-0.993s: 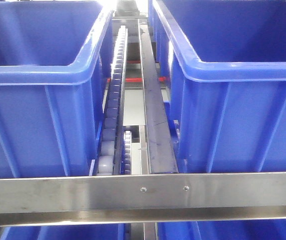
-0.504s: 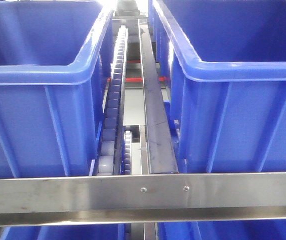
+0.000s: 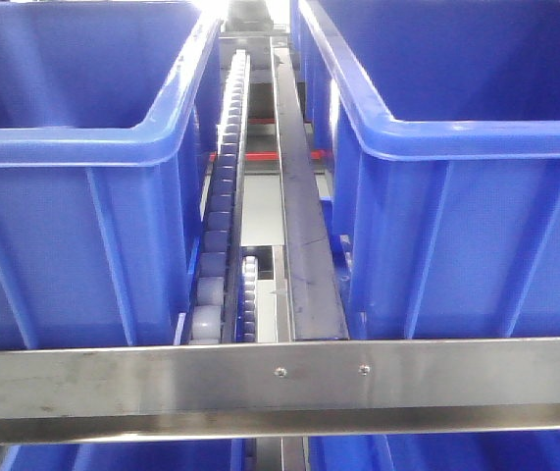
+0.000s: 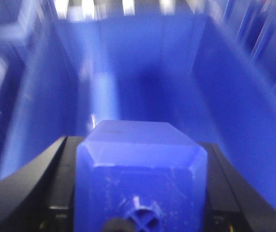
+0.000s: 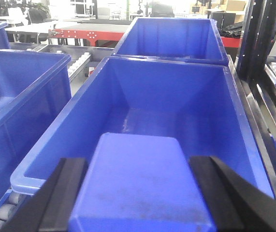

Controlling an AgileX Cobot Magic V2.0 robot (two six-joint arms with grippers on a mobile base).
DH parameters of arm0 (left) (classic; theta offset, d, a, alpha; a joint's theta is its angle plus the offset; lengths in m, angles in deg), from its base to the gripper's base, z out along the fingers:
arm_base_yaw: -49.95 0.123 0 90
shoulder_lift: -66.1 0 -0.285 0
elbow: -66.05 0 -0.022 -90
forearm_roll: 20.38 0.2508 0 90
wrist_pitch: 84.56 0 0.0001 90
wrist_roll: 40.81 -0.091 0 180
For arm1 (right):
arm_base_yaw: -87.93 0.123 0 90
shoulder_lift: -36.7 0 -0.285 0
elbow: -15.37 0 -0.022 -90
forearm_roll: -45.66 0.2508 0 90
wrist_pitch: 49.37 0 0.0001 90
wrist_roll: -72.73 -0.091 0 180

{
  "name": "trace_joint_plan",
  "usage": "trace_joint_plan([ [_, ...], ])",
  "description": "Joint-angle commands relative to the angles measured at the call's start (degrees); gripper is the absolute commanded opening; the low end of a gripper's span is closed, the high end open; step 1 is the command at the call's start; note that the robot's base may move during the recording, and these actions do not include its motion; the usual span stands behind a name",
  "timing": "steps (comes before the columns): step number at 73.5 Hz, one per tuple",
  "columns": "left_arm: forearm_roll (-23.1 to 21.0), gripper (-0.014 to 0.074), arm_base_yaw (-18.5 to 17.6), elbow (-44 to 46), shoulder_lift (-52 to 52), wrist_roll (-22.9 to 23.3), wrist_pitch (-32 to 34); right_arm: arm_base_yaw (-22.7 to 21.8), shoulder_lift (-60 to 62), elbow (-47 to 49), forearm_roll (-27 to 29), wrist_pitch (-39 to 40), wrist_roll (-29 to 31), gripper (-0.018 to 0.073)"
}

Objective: Pick and sort blue part to right shelf
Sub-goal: 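Position both held parts above the open blue bins, then open the left gripper to drop its part into the bin below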

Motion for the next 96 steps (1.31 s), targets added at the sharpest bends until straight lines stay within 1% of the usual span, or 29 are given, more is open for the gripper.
trace_joint_plan([
  [1, -0.26, 0.0149, 0.05, 5.07, -6.85, 0.56, 2.89, -0.12, -1.07, 1.71, -0.55, 5.96, 0.07, 0.0216],
  [10, -0.26, 0.0149, 0.05, 9.29, -16.69, 0.46, 0.46, -0.12, -1.07, 1.71, -0.55, 6.11, 0.07, 0.0216],
  [21, -0.26, 0.0149, 0.05, 12.90, -26.79, 0.35, 0.83, -0.12, -1.07, 1.71, -0.55, 6.11, 0.07, 0.0216],
  [38, -0.26, 0.0149, 0.05, 16.73, -38.21, 0.35, 1.58, -0.12, -1.07, 1.71, -0.55, 6.11, 0.07, 0.0216],
  [50, -0.26, 0.0153, 0.05, 18.45, -42.72, -0.01, 0.17, -0.12, -1.07, 1.71, -0.55, 6.11, 0.07, 0.0216],
  [54, -0.26, 0.0185, 0.05, 18.77, -43.23, -0.01, -0.12, -0.12, -1.07, 1.71, -0.55, 6.11, 0.07, 0.0216],
  [57, -0.26, 0.0232, 0.05, 18.77, -43.37, -0.01, -0.12, -0.12, -1.07, 1.71, -0.55, 6.11, 0.07, 0.0216],
  [60, -0.26, 0.0295, 0.05, 18.77, -43.37, -0.12, -0.12, -0.12, -1.07, 1.71, -0.55, 6.11, 0.07, 0.0216],
  [61, -0.26, 0.0332, 0.05, 18.77, -43.37, -0.12, -0.12, -0.12, -1.07, 1.71, -0.55, 6.11, 0.07, 0.0216],
  [68, -0.26, 0.0507, 0.05, 18.77, -43.37, -0.12, -0.01, -0.12, -1.07, 1.71, -0.55, 6.11, 0.07, 0.0216],
  [69, -0.26, 0.0519, 0.05, 18.77, -43.37, -0.12, -0.01, -0.12, -1.07, 1.71, -0.55, 6.11, 0.07, 0.0216],
  [71, -0.26, 0.0568, 0.05, 18.77, -43.37, -0.12, -0.01, -0.12, -1.07, 1.71, -0.55, 6.11, 0.07, 0.0216],
  [76, -0.26, 0.0633, 0.05, 18.77, -43.37, -0.12, -0.28, -0.12, -1.07, 1.71, -0.55, 6.11, 0.07, 0.0216],
  [81, -0.26, 0.0665, 0.05, 18.77, -43.26, -0.12, -0.83, -0.12, -1.07, 1.71, -0.55, 6.11, 0.07, 0.0216],
  [85, -0.26, 0.0665, 0.05, 18.77, -42.98, -0.12, -1.39, -0.12, -1.07, 1.71, -0.55, 6.11, 0.07, 0.0216],
  [96, -0.26, 0.0661, 0.05, 20.07, -40.55, -0.12, -5.90, -0.12, -1.07, 1.71, -0.55, 6.11, 0.07, 0.0216],
])
